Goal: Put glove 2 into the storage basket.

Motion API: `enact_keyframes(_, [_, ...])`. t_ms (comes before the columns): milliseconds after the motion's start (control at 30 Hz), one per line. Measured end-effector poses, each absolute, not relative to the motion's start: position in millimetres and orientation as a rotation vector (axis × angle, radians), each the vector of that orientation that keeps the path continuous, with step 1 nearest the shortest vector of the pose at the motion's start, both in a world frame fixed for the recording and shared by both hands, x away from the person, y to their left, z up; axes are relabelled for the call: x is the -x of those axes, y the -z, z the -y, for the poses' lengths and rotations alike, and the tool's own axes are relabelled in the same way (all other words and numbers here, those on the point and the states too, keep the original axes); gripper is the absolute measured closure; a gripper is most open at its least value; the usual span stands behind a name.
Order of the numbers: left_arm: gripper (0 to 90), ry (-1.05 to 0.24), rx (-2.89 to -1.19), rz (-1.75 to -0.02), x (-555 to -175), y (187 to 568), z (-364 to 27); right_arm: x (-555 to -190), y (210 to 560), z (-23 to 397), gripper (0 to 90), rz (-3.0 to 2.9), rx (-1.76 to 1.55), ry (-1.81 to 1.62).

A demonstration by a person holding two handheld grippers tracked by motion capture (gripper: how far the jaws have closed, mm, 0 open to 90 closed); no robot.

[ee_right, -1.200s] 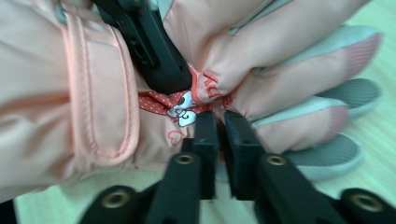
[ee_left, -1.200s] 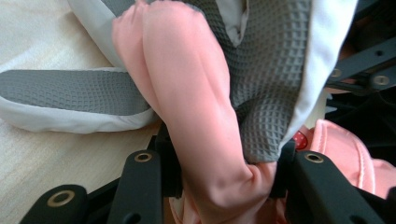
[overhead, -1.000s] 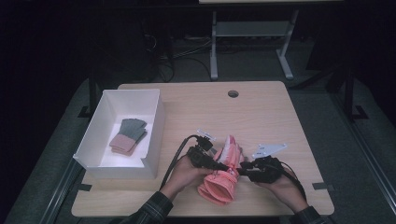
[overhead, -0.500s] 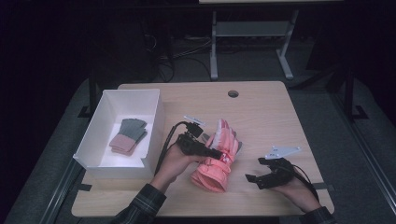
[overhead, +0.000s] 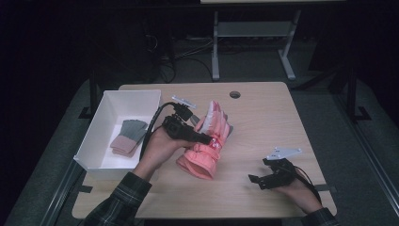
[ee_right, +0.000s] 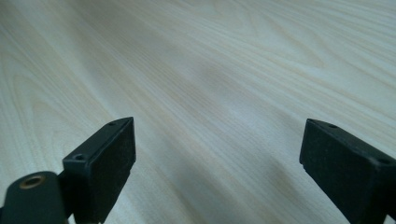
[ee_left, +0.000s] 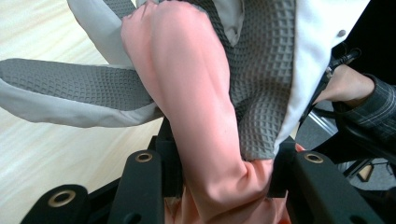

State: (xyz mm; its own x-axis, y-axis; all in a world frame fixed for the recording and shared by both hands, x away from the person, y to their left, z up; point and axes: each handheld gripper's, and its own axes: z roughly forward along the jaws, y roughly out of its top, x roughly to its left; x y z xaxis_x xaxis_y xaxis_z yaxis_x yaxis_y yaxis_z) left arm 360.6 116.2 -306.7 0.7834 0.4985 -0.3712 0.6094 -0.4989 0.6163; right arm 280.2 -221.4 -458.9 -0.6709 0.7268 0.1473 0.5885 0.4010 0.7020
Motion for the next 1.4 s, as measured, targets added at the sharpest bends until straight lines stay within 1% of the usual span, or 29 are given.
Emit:
enact_keyframes(300, [58.5, 0.093, -2.184, -0.836, -370, 273, -150, -281, 459, 222, 10.2, -2.462, -1.180, -1.116])
enact_keyframes(467, [58.4, 0.033, -2.163, -0.875, -375, 256, -175, -281, 461, 221, 6.9, -2.450, -1.187, -1.122])
enact_keyframes(567, [58.3, 0.012, -2.128, -0.902, -378, 248, -191, -281, 461, 221, 4.8, -2.445, -1.192, -1.120])
enact_keyframes(767, [58.0, -0.027, -2.073, -0.982, -384, 241, -229, -281, 462, 221, 4.8, -2.442, -1.194, -1.111])
enact_keyframes(933, [57.8, -0.073, -2.026, -1.065, -390, 244, -267, -282, 463, 221, 4.8, -2.442, -1.194, -1.110])
enact_keyframes(1067, [57.5, -0.094, -2.026, -1.117, -395, 253, -288, -283, 464, 221, 4.8, -2.441, -1.202, -1.103])
enact_keyframes(1233, [57.4, -0.113, -2.045, -1.201, -402, 273, -309, -283, 463, 222, 4.7, -2.440, -1.205, -1.100])
enact_keyframes(1400, [57.2, -0.102, -2.089, -1.268, -410, 302, -319, -283, 463, 224, 4.8, -2.434, -1.195, -1.110])
